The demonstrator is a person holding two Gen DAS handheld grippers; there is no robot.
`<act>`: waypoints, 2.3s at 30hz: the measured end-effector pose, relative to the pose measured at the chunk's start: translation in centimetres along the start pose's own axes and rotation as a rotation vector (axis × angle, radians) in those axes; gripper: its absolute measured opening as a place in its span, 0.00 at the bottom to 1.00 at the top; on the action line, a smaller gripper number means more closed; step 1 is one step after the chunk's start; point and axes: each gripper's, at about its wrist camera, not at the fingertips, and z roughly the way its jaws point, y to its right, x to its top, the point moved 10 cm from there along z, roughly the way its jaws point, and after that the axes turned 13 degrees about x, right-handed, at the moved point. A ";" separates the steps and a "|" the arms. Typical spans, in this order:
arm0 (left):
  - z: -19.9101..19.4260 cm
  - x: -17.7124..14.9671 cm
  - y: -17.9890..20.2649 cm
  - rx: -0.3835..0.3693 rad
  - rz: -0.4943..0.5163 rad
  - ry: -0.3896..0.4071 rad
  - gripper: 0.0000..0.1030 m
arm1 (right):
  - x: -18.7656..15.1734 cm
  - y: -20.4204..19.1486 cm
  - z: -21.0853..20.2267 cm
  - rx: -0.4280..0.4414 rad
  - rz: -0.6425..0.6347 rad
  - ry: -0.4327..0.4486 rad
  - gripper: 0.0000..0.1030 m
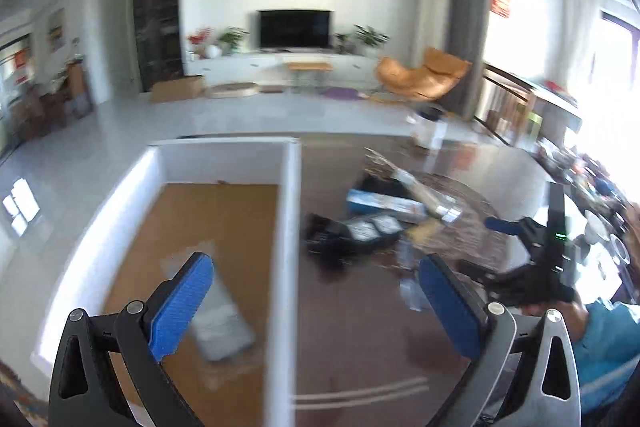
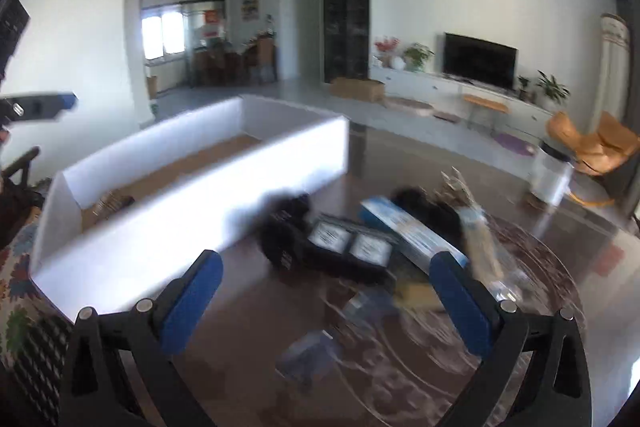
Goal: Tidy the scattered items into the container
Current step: 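Swing both tools back over the table toward the eyeglasses, then close the left tool on the eyeglasses at the bridge, then lift the eyeglasses with the left tool while the right tool grasps the black soap box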
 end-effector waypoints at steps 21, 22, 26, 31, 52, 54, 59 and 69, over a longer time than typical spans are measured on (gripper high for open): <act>17.7 -10.2 18.5 -0.109 0.180 -0.418 1.00 | -16.5 12.3 -5.7 -0.208 0.280 -0.304 1.00; 18.4 -10.1 18.7 -0.108 0.178 -0.427 1.00 | -16.5 12.3 -5.6 -0.210 0.283 -0.304 1.00; 20.8 -9.4 19.6 -0.093 0.166 -0.429 1.00 | -16.5 12.4 -5.7 -0.215 0.286 -0.302 1.00; 22.4 -8.7 20.3 -0.042 0.220 -0.404 1.00 | -16.7 13.1 -6.3 -0.252 0.320 -0.292 1.00; 21.8 -7.5 18.7 -0.030 0.111 -0.397 0.25 | -17.0 14.4 -7.3 -0.336 0.377 -0.274 1.00; 20.6 -8.1 18.2 -0.009 0.120 -0.377 0.25 | -17.0 14.4 -7.4 -0.341 0.372 -0.274 1.00; 17.0 -11.1 16.2 0.037 0.119 -0.353 0.25 | -16.9 14.4 -7.5 -0.351 0.365 -0.273 1.00; 15.4 -13.7 12.6 0.088 -0.063 -0.329 0.25 | -16.9 14.4 -7.6 -0.351 0.366 -0.276 1.00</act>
